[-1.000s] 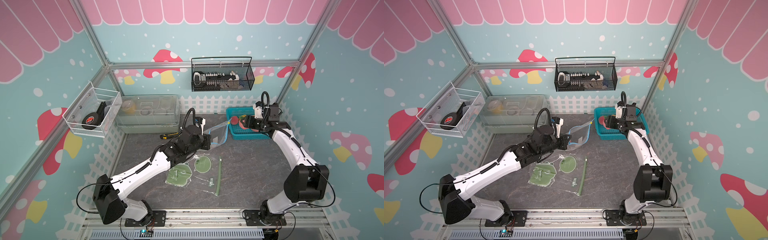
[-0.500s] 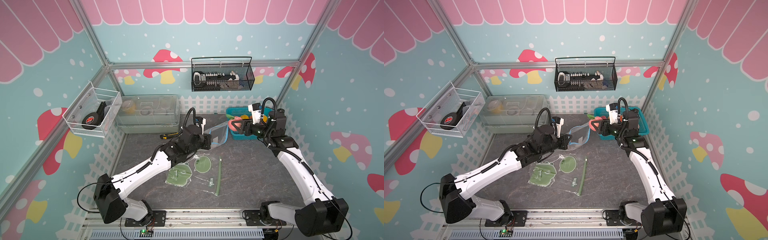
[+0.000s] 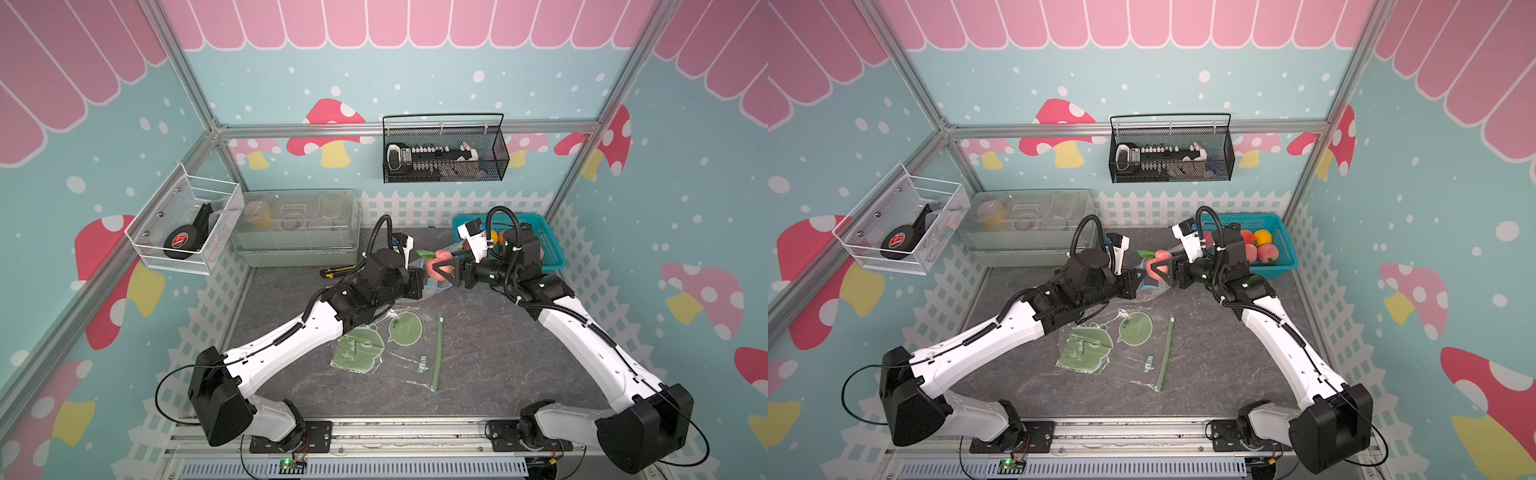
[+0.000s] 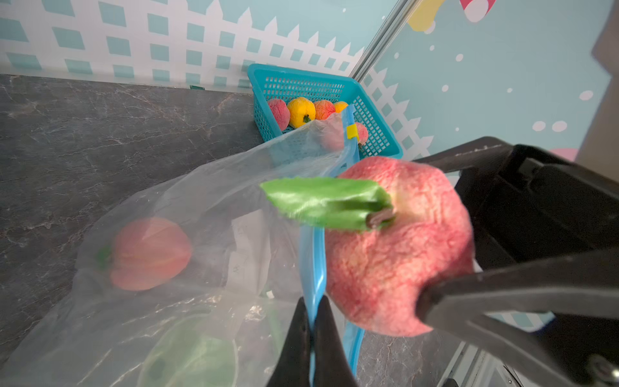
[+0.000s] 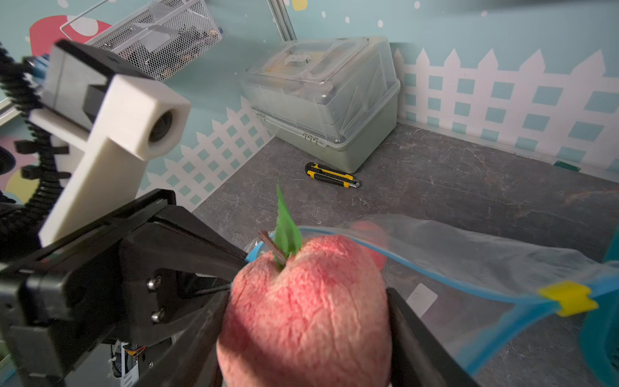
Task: Place the peach in a zip-top bag and seal the zipper
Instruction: Place the peach in the zipper food storage bag.
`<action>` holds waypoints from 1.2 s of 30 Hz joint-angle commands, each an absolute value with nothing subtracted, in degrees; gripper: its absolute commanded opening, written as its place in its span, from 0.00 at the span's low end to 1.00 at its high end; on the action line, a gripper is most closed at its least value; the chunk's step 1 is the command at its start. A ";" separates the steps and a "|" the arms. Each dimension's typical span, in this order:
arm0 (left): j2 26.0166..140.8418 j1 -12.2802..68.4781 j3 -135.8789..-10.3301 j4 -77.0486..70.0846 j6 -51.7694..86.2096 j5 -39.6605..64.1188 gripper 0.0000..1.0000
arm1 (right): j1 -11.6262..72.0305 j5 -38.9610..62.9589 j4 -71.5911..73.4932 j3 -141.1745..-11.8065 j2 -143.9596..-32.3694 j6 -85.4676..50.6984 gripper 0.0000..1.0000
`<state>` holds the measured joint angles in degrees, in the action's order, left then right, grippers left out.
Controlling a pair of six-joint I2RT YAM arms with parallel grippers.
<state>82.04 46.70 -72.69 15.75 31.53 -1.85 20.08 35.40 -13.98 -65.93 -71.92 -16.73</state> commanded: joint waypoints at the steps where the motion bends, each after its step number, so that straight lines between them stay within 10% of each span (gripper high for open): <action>1: 81.22 46.85 -74.27 15.56 32.09 -1.45 0.00 | 20.74 33.95 -14.95 -64.11 -71.99 -14.84 0.63; 28: 80.95 46.85 -73.30 14.26 31.90 0.23 0.00 | 21.89 26.54 -16.31 -63.46 -72.08 -13.64 0.82; 36: 80.51 46.85 -72.95 14.33 31.73 -0.52 0.00 | 21.88 2.22 -13.96 -59.81 -65.78 -16.75 0.81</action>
<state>81.95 46.70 -72.69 15.20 31.51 -0.16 21.52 15.22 -15.49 -61.21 -67.77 -15.11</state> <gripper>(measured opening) 0.056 0.815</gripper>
